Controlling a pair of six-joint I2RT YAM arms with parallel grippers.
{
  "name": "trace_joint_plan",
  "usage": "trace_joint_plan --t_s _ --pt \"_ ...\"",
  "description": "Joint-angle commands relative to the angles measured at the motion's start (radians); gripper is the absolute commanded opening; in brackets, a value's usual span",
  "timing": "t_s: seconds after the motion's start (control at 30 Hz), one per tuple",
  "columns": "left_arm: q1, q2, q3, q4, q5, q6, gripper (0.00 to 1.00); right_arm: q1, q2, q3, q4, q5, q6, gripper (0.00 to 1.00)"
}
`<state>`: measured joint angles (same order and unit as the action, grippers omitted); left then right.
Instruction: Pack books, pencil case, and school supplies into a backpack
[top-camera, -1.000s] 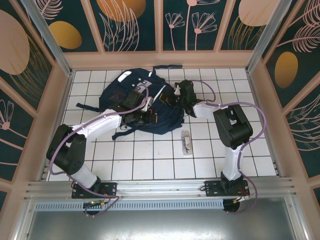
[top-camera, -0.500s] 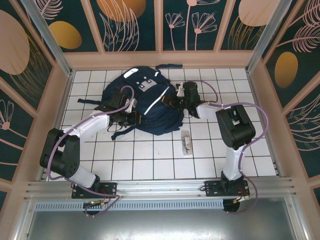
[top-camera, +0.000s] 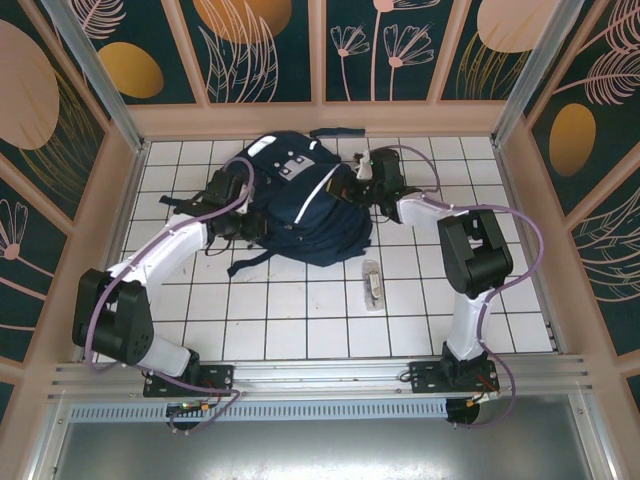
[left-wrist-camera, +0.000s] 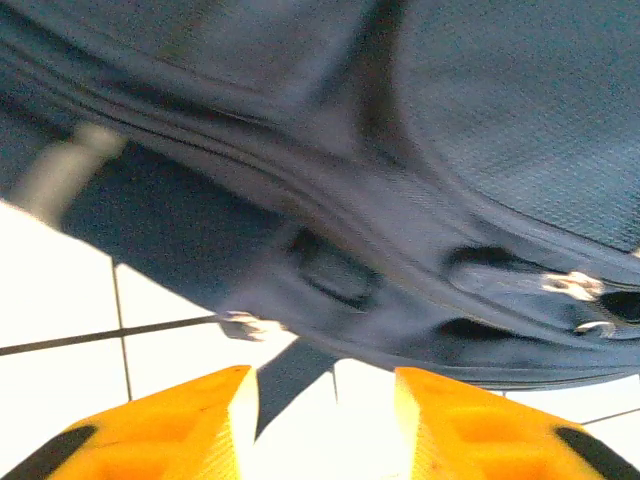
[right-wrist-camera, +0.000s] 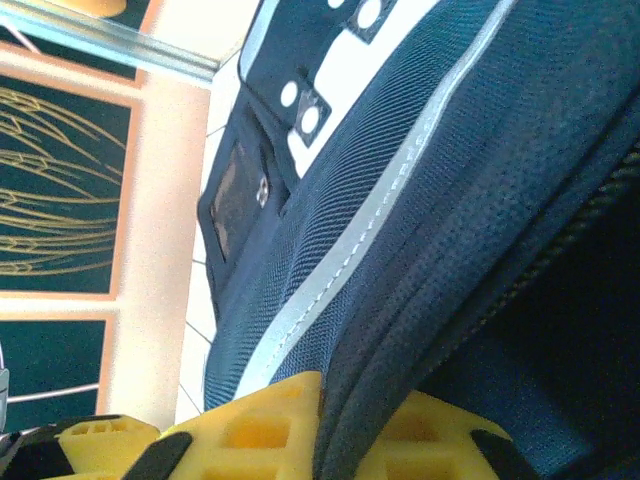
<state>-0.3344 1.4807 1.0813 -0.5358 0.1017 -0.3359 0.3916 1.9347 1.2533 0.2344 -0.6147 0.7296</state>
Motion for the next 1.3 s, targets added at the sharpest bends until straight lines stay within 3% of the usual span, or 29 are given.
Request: trace_joint_plan --t_s 0.0,0.17,0.47,0.63,0.7,0.8,0.83,0.97,1.2,1.27 --pt "-0.006 -0.059 0.047 0.001 0.011 -0.017 0.45 -0.011 0.016 0.057 0.023 -0.064 0.029 0.2" --pt "-0.092 -0.047 0.096 0.126 0.007 -0.019 0.48 -0.01 0.011 0.043 0.047 -0.063 0.051 0.39" --pt "-0.242 0.179 0.258 0.24 -0.024 -0.006 0.5 -0.091 -0.068 -0.111 0.133 0.016 0.142 0.45" --pt "-0.316 0.302 0.324 0.243 -0.087 0.047 0.53 -0.118 -0.029 -0.179 0.335 -0.065 0.309 0.42" --pt "-0.337 0.329 0.329 0.25 -0.105 0.065 0.56 -0.112 -0.018 -0.174 0.344 -0.067 0.323 0.34" --pt "-0.357 0.368 0.336 0.253 -0.138 0.087 0.59 -0.108 -0.014 -0.173 0.386 -0.078 0.351 0.12" --pt "-0.362 0.38 0.337 0.257 -0.148 0.089 0.6 -0.108 -0.012 -0.176 0.412 -0.087 0.366 0.09" --pt "-0.361 0.427 0.365 0.255 -0.181 0.097 0.64 -0.102 -0.006 -0.141 0.362 -0.11 0.336 0.17" --pt "-0.369 0.531 0.478 0.195 -0.28 0.132 0.67 -0.105 -0.011 -0.131 0.331 -0.108 0.316 0.19" --pt "-0.377 0.553 0.499 0.175 -0.291 0.146 0.67 -0.113 -0.024 -0.134 0.287 -0.091 0.274 0.23"
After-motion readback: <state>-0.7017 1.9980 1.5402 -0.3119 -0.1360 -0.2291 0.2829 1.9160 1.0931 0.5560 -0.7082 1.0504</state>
